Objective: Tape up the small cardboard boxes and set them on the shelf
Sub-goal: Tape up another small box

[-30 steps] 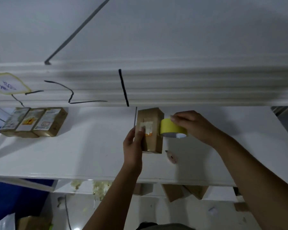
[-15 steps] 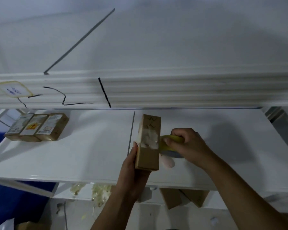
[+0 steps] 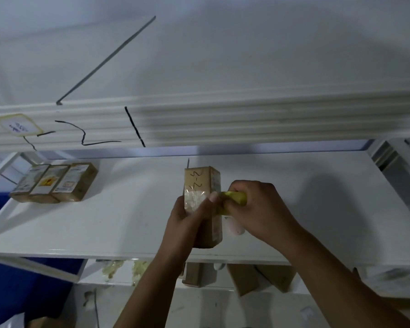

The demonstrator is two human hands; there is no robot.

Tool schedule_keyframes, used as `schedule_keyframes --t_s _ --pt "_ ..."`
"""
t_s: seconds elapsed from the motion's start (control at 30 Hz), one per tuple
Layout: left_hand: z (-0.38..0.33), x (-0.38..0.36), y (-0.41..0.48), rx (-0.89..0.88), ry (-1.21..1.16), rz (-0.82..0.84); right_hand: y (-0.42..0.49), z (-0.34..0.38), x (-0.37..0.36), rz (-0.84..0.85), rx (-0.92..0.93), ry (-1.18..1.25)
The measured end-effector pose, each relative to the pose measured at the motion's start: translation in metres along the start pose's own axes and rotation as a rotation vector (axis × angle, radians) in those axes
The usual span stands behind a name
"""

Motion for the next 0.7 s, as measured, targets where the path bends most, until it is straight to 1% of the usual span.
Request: schedule_keyframes --t_s 0.07,0.13,0.2,0.23,0.3,0.37,0.4,0.43,0.47,0.53,0.57,0.7 --pt "-0.003 -0.001 0.0 -0.028 0.055 -0.053 -0.003 -0.001 0.001 0.036 -0.016 0.133" --pt "-0.004 0.002 0.002 -0.06 0.035 -0.15 -0.006 -0.007 0.006 0.094 -0.03 0.36" --pt "-0.004 0.007 0.002 -0.094 0.005 -0.217 -0.008 -0.018 0.015 0.183 0.006 0.594" --pt "-0.005 0.008 0.002 -0.109 -0.007 -0.226 -0.009 -0.024 0.017 0.232 0.036 0.675" --pt "-0.008 0.007 0.001 -0.115 -0.011 -0.202 -0.013 -0.031 0.016 0.286 0.091 0.741" --pt "-0.009 0.006 0.001 -0.09 0.001 -0.172 -0.015 -0.033 0.014 0.248 0.069 0.821" --pt "-0.01 0.006 0.002 -0.074 0.001 -0.162 -0.014 -0.034 0.015 0.192 0.042 0.837" --pt "-0.012 0.008 0.003 -0.058 -0.016 -0.155 -0.014 -0.035 0.019 0.119 0.059 0.788" --pt "-0.013 0.012 0.003 -0.044 -0.052 -0.153 -0.013 -0.039 0.025 0.058 0.078 0.642" --pt "-0.018 0.02 0.003 -0.035 -0.108 -0.131 -0.009 -0.049 0.035 0.01 0.041 0.348" --pt "-0.021 0.021 0.003 -0.041 -0.129 -0.094 -0.009 -0.054 0.035 0.022 0.011 0.308" --pt "-0.016 0.008 0.005 0.024 -0.327 0.084 -0.009 -0.057 0.022 0.084 -0.078 0.362"
Point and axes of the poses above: each hand's wrist, its own y-axis towards the middle knuckle, its own x-axis out of the back of the hand, z = x × y, the point moved 2 cm from there along y, towards the middle knuckle, and after that the axes turned 8 degrees about z, right-handed, at the moved point
